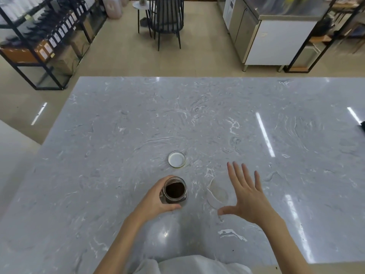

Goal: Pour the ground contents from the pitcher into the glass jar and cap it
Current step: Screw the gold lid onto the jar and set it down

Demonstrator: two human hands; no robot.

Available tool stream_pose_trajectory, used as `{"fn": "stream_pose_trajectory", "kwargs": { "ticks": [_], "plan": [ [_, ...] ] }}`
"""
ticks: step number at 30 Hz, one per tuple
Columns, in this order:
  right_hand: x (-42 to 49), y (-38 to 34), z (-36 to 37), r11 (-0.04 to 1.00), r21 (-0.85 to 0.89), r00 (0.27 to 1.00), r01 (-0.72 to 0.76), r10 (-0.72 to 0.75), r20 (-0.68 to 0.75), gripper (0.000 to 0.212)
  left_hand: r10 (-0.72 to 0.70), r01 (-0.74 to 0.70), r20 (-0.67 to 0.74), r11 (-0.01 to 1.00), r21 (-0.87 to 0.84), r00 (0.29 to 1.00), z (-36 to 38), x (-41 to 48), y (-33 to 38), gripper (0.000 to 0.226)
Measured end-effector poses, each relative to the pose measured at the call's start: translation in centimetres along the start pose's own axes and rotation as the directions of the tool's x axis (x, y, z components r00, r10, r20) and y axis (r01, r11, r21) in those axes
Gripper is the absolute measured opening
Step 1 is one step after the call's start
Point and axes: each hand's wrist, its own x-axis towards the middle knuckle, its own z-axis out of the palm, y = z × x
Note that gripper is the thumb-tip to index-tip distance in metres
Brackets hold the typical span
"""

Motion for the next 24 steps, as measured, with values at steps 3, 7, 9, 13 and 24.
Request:
{"fn": "stream_pose_trajectory", "kwargs": {
  "ticks": [3,7,9,13,24],
  "plan": [
    [-1.1,-5.4,-0.2,0.893,0.411,0.972,0.181,-0.099,-0.214,0.106,-0.015,0.014,-0.068,1.0,-0.02,0.998,-0.6,-1.0,-0.3,0.084],
    [-0.5,-12.6,2.3,0.272,0.956,0.992,-0.107,-0.035,0.121,0.078,-0.012,0.009,-0.076,0.999,-0.035,0.997,0.1,-1.7,-0.3,0.079],
    [-0.1,-13.7,4.4,0.081,0.963,0.964,-0.258,-0.045,0.262,0.058,-0.002,0.0,-0.099,1.0,-0.024,0.995,0.7,-2.4,-1.0,0.079],
    [0.8,-13.7,5.4,0.039,0.958,0.958,-0.285,-0.013,0.285,0.051,0.041,-0.041,-0.094,0.999,0.002,0.995,-0.1,-2.2,-0.8,0.081],
    [1.3,-14.0,5.2,-0.046,0.979,0.974,-0.2,0.102,0.204,0.052,0.034,-0.052,-0.228,0.996,-0.075,0.973,2.3,-1.1,-0.8,0.079]
  ]
}}
